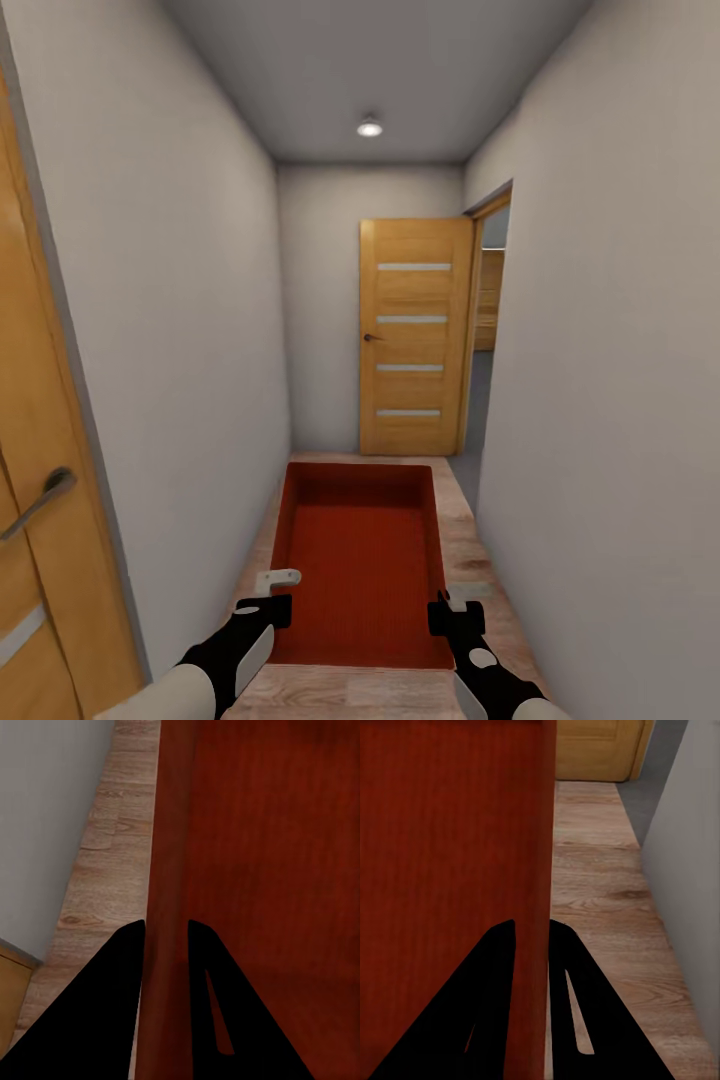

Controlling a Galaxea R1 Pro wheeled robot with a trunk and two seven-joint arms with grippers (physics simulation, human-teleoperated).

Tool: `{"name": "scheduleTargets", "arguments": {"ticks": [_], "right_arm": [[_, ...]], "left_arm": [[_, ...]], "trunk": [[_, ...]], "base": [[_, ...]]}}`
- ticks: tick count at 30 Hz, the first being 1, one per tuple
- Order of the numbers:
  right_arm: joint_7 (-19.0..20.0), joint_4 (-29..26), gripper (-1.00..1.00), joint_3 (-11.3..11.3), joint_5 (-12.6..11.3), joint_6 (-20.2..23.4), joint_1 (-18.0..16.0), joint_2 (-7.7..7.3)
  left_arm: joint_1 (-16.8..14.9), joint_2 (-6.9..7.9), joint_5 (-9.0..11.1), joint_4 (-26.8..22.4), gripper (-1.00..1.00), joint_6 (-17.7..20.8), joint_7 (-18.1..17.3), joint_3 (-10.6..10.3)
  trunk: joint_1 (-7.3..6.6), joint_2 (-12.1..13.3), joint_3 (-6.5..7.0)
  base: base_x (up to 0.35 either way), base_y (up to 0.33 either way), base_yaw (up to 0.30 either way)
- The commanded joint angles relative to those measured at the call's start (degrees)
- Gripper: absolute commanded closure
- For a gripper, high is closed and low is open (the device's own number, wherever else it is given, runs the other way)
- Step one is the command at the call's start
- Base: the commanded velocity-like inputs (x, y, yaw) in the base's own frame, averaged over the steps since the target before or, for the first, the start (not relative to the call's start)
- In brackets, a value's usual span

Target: Move the two storage containers from the living room to the garage. In the garage, place one container on the floor and stack the other container on top of it (either order is fine).

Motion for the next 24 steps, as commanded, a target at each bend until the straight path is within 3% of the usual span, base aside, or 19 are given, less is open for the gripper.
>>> {"name": "scheduleTargets", "arguments": {"ticks": [1,24], "right_arm": [[-0.2,0.1,1.0,-1.9,0.4,-0.2,-0.1,0.01],[-0.2,0.1,1.0,-1.9,0.4,-0.2,-0.1,0.01]], "left_arm": [[0.0,0.78,-0.9,-0.3,1.0,0.4,0.8,0.8],[0.0,0.78,-0.9,-0.3,1.0,0.4,0.8,0.8]], "trunk": [[0.04,-0.1,-0.09],[0.04,-0.1,-0.09]], "base": [[0.323,0.0,0.0],[0.322,0.0,0.0]]}}
